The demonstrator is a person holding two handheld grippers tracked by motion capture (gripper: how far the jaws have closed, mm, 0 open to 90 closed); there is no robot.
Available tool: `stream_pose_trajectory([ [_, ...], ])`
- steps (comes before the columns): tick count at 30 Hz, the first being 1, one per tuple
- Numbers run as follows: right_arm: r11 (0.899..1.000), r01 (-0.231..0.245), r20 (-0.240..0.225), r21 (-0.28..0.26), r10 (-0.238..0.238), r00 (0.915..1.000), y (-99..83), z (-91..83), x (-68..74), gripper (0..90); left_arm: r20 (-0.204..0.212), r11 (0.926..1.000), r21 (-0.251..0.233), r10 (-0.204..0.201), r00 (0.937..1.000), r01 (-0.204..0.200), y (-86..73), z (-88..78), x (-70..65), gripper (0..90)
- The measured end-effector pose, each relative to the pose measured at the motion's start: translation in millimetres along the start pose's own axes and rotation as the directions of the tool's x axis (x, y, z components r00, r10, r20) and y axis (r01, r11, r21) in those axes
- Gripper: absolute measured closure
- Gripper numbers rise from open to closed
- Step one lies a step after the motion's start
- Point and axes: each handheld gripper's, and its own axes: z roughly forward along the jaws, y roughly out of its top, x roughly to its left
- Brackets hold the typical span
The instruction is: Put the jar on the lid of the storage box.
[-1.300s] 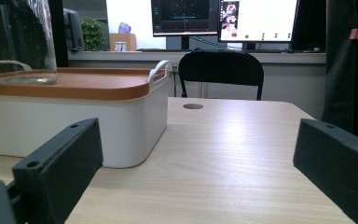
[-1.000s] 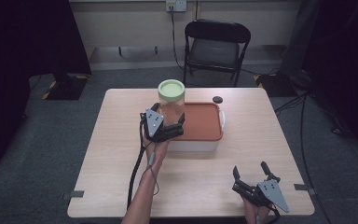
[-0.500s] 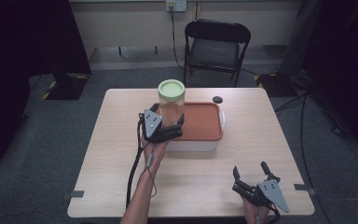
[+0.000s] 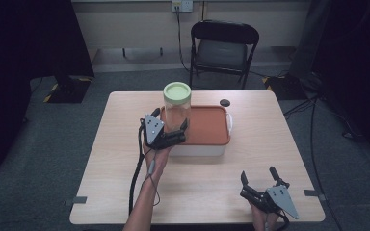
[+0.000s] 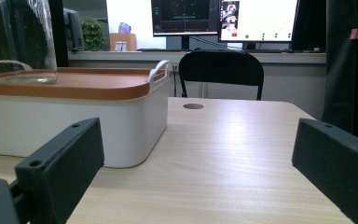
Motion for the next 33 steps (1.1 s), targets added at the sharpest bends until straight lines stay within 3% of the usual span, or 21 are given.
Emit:
stream_pose_trajectory([
  [25, 1.0, 0.0, -0.003, 0.0, 0.0, 1.0, 0.0, 0.1, 0.0, 1.4, 0.002, 0.9997, -0.018, 0.018, 0.9998, -0.018, -0.5, -16.5, 2.5, 0.0],
  [29, 1.0, 0.001, -0.004, 0.001, -0.001, 1.0, 0.1, 0.2, 0.0, 1.5, 0.008, 0.9999, -0.01, 0.009, 0.9999, -0.009, 0.7, -19.6, 3.0, 0.0],
  [33, 1.0, 0.001, -0.004, 0.001, -0.001, 1.0, 0.1, 0.2, 0.0, 1.5, 0.037, 0.9994, -0.007, -0.035, 0.9987, 0.035, 0.7, -24.5, 2.3, 0.0],
])
